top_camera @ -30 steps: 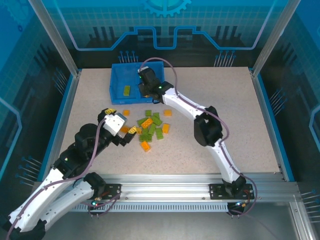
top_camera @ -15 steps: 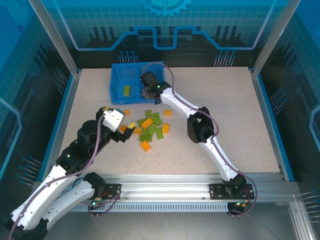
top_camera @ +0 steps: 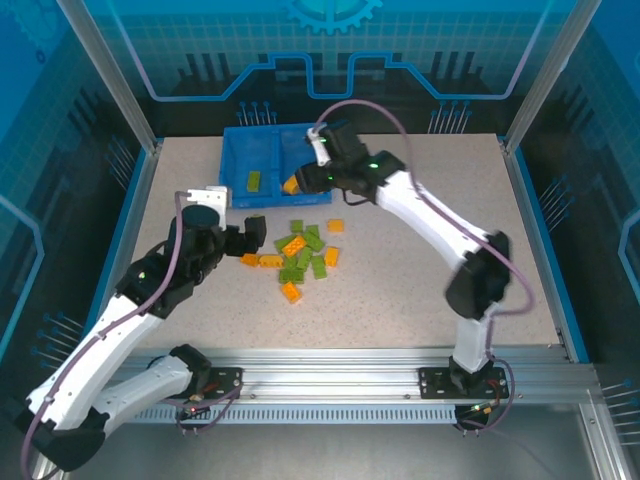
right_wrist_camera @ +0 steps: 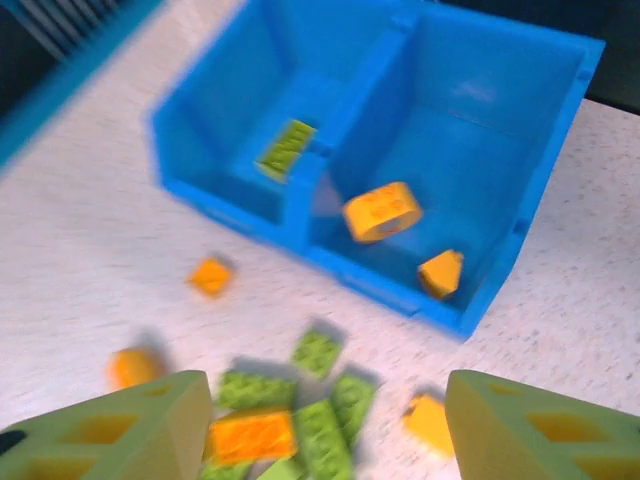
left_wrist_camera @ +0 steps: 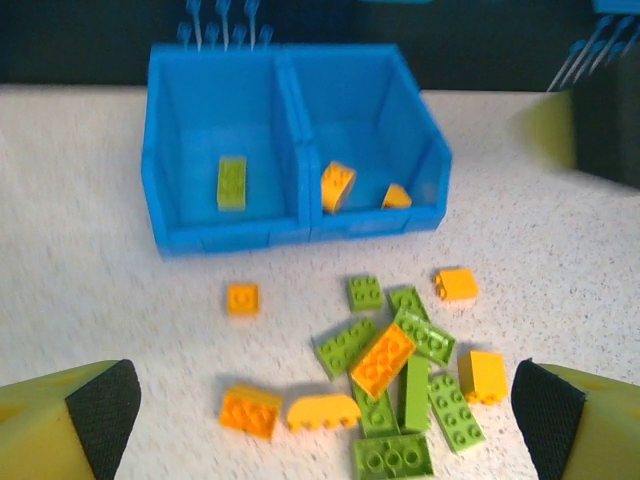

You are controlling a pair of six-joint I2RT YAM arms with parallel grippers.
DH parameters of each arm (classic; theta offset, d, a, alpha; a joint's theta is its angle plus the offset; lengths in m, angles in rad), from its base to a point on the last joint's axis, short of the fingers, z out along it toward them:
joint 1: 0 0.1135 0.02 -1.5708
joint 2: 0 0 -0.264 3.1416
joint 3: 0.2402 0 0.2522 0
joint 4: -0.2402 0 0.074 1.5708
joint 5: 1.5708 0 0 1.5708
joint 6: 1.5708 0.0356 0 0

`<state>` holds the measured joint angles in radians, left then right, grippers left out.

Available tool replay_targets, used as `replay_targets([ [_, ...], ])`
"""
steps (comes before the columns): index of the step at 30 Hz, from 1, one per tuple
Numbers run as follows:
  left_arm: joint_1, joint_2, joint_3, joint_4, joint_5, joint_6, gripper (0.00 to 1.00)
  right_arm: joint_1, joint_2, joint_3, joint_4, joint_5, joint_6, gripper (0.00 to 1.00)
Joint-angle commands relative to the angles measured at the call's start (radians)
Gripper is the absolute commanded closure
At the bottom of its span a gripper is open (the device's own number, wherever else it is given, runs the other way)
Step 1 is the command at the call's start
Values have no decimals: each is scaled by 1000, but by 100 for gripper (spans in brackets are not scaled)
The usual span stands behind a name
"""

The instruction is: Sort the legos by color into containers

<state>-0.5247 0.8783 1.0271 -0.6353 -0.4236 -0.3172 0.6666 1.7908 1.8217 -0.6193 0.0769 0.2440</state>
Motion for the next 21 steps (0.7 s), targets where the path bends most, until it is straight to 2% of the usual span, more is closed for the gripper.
replay_targets([
  [1,20,29,-62,-80,-18,-334,1,0,-183,-185,0,-243,-3,27],
  [4,65,71,-136,-46,23,-516,1,10,-332,-344,20,-355,4,13],
  [6,112,126,-154,-55,88,-638,1,13,-392,-409,28,-409,23,2],
  [7,136,159,-162,-51,134,-695,1,16,-415,-432,27,-429,36,0],
  [10,192,250,-180,-15,256,-788,1,22,-450,-472,22,-449,65,0],
  [12,214,298,-198,27,287,-831,1,27,-454,-481,20,-449,76,0],
  [17,313,453,-265,212,441,-896,2,49,-438,-469,3,-426,92,0],
  [21,346,559,-257,292,454,-872,8,70,-421,-458,-17,-397,89,0],
])
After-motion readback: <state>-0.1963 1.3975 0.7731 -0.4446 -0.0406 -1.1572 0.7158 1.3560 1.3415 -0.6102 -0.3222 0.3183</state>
